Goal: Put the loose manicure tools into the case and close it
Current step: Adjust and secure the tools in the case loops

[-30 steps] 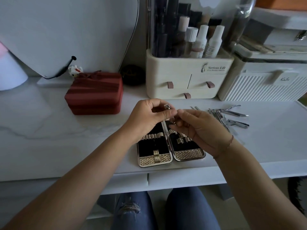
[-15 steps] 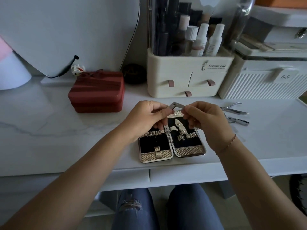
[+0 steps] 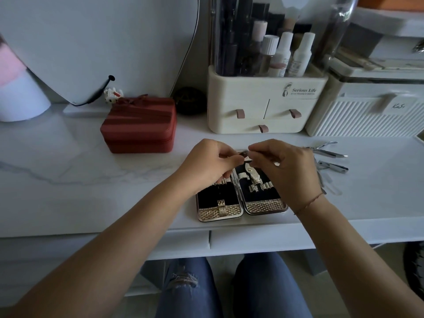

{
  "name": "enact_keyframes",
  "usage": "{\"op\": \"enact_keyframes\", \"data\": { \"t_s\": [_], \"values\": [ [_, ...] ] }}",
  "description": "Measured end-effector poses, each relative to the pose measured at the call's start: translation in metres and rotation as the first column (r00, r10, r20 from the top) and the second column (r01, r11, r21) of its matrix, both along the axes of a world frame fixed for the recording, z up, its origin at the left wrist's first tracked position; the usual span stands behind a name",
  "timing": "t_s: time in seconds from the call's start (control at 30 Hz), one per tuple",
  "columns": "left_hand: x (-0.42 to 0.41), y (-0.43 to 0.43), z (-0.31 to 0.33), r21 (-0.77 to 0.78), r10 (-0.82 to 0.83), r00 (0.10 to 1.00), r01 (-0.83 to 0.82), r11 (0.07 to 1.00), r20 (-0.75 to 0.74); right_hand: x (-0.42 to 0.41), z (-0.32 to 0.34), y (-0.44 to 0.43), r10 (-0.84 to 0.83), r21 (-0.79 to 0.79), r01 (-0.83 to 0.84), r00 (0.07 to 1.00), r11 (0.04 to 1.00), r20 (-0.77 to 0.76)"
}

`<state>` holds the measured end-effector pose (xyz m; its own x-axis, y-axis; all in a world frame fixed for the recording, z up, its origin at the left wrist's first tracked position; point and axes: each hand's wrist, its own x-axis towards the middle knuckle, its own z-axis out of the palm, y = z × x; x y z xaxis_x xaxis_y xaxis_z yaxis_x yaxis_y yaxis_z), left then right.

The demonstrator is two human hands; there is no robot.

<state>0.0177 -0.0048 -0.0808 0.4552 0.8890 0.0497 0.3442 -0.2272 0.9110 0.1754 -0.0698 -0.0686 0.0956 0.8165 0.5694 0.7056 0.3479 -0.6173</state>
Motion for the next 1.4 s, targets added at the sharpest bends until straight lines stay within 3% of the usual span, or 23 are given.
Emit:
{"op": "enact_keyframes", "data": {
  "t_s": [0.1,0.23,0.3,0.37,0.43,0.53,0.63,0.83,1.1,1.27,1.4],
  "values": [
    [0.001,-0.002,-0.002,-0.009,-0.075,0.997,0.075,0.997,-0.025,0.002,0.002,0.004,0.042,-0.113,-0.072,0.967,0.991,-0.249],
    [0.000,-0.002,-0.003,-0.022,-0.107,0.994,0.107,0.994,0.012,0.008,0.002,0.013,0.010,-0.158,-0.059,0.954,0.986,-0.298],
    [0.001,-0.001,-0.004,-0.010,-0.074,0.997,0.074,0.997,0.035,0.007,-0.003,0.018,-0.022,-0.169,-0.057,0.902,0.984,-0.431],
    [0.003,0.002,-0.005,0.049,-0.052,0.999,0.052,0.997,-0.003,0.008,-0.007,0.024,-0.073,-0.205,-0.048,0.833,0.978,-0.548],
    [0.001,0.007,-0.007,0.184,0.016,0.996,0.002,0.983,-0.093,0.016,-0.011,0.031,-0.156,-0.256,0.006,0.807,0.967,-0.570],
    [-0.008,0.018,-0.016,0.392,0.117,0.965,-0.016,0.920,-0.236,0.034,-0.014,0.041,-0.272,-0.346,0.119,0.859,0.931,-0.434],
    [-0.012,0.021,-0.030,0.428,0.090,0.920,0.089,0.899,-0.381,0.045,-0.018,0.049,-0.333,-0.389,0.197,0.886,0.900,-0.322],
    [-0.013,0.024,-0.042,0.457,0.081,0.919,0.113,0.882,-0.385,0.051,-0.024,0.060,-0.377,-0.381,0.248,0.872,0.890,-0.313],
    [-0.012,0.027,-0.045,0.468,0.090,0.920,0.108,0.877,-0.381,0.036,-0.027,0.068,-0.228,-0.447,0.021,0.881,0.895,-0.415],
    [-0.012,0.027,-0.046,0.479,0.095,0.921,0.107,0.872,-0.378,0.031,-0.022,0.068,-0.267,-0.394,0.214,0.960,0.894,-0.083],
    [-0.012,0.028,-0.048,0.487,0.109,0.921,0.096,0.868,-0.375,0.018,-0.021,0.064,-0.282,-0.263,0.340,0.930,0.903,0.234]
  ]
}}
